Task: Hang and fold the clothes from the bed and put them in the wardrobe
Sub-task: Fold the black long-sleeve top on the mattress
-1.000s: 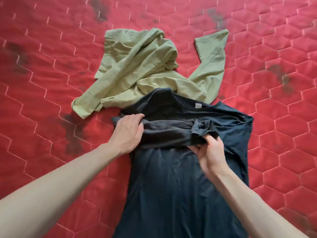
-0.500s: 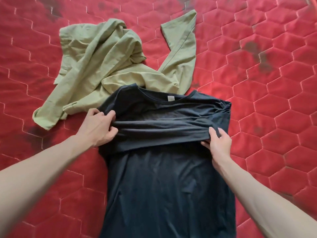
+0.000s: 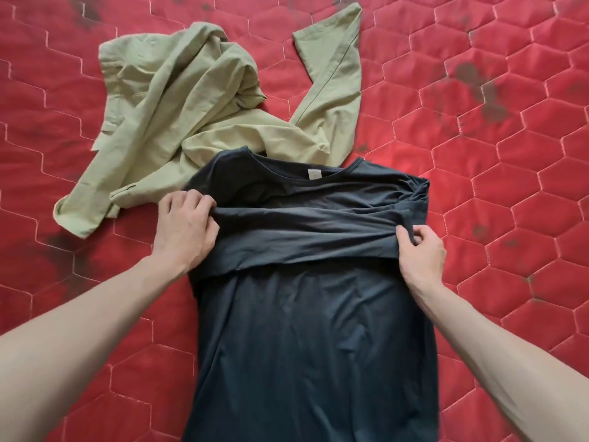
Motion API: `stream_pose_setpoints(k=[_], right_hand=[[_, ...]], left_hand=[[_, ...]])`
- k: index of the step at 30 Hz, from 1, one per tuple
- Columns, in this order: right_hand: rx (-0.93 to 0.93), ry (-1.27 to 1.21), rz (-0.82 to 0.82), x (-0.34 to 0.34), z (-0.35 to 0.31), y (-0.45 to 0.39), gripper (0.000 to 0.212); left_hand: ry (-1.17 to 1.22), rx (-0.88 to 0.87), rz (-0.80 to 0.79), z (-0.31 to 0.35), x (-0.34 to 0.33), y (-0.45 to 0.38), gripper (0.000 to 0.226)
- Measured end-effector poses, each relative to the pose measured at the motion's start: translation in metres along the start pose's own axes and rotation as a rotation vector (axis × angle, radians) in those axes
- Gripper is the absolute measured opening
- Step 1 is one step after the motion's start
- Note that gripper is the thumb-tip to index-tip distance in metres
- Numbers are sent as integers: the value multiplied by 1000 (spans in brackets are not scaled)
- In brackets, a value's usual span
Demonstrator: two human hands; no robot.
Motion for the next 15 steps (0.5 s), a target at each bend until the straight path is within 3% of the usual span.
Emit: stream_pose_setpoints(k=[3,7,11,15], right_hand=[[1,70,-43,-2,7,5,30],[119,179,6,-1,27,36,43],[-11,280,45,7,65,87,61],[-141,293,17,18,105,137,59]], left_hand=[[118,185,92,1,0,27,42],[324,407,56,3,-15,75,40],[581,561,-90,7,-42,128,20],[639,600,-134,23,-52,172,28]])
Point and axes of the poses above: each hand's wrist, its own y-axis away from the middle knuckle, its own x-axis out of the back of the hand, z = x × y, the point moved 3 cm from there along -y, towards the middle knuckle, and after that the axes turned 6 degrees about -z, right-handed, at the moved point
